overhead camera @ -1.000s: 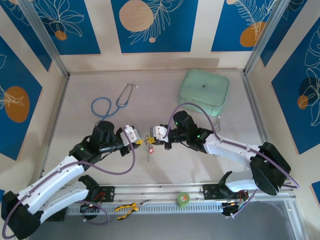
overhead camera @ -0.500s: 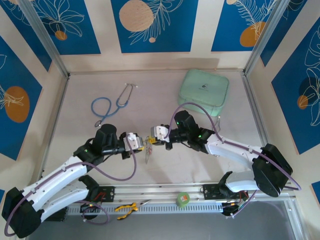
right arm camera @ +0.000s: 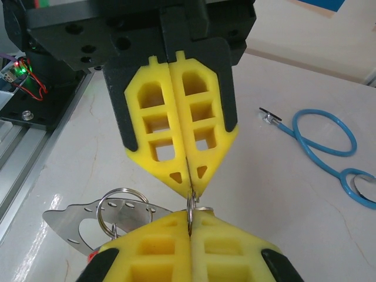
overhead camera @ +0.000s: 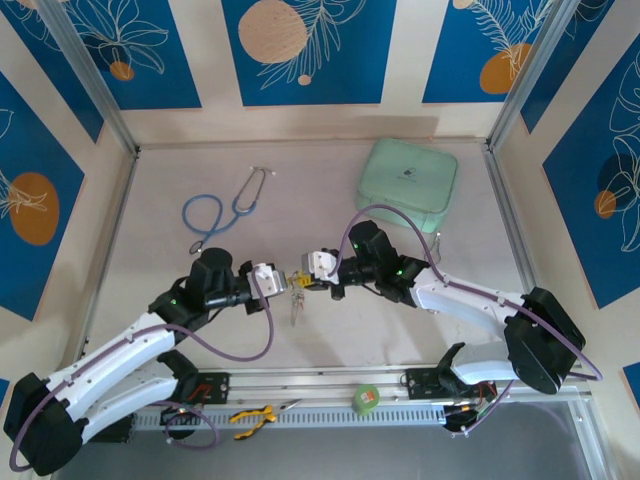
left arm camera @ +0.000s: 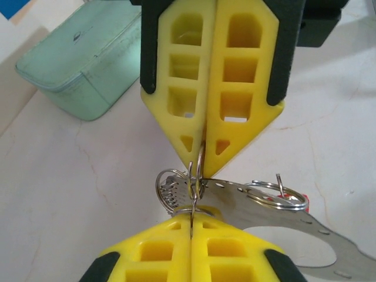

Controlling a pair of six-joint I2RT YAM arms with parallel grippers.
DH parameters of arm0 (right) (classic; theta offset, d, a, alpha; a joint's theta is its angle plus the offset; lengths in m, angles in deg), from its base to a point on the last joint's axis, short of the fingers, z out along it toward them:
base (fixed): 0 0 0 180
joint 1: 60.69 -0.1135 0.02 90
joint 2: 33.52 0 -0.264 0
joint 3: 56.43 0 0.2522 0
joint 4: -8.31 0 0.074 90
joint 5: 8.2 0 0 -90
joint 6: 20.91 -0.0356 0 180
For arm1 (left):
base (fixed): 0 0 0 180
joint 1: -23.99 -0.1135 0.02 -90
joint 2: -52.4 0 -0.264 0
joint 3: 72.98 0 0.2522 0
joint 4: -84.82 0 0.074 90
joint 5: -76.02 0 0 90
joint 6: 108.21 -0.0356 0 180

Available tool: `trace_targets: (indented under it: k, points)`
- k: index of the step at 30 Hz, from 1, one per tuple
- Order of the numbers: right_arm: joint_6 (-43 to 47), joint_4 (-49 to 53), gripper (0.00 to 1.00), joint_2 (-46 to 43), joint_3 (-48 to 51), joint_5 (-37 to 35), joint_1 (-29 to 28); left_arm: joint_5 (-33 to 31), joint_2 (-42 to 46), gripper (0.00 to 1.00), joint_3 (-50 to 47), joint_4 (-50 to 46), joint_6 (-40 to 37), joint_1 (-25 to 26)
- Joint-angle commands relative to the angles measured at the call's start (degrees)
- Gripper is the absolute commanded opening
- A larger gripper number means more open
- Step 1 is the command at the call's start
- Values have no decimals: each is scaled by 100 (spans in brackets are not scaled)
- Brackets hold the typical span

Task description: Put the keys on the keyring

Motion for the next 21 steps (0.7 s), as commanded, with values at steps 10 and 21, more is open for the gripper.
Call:
trace_targets:
  k: [10, 21]
  points:
    - [-301, -542, 0, -36, 60, 111, -83, 582, -135, 0, -152, 211, 118, 54]
    - [-221, -409, 0, -31, 130, 20, -94, 63, 241, 14, -12, -437, -139, 54]
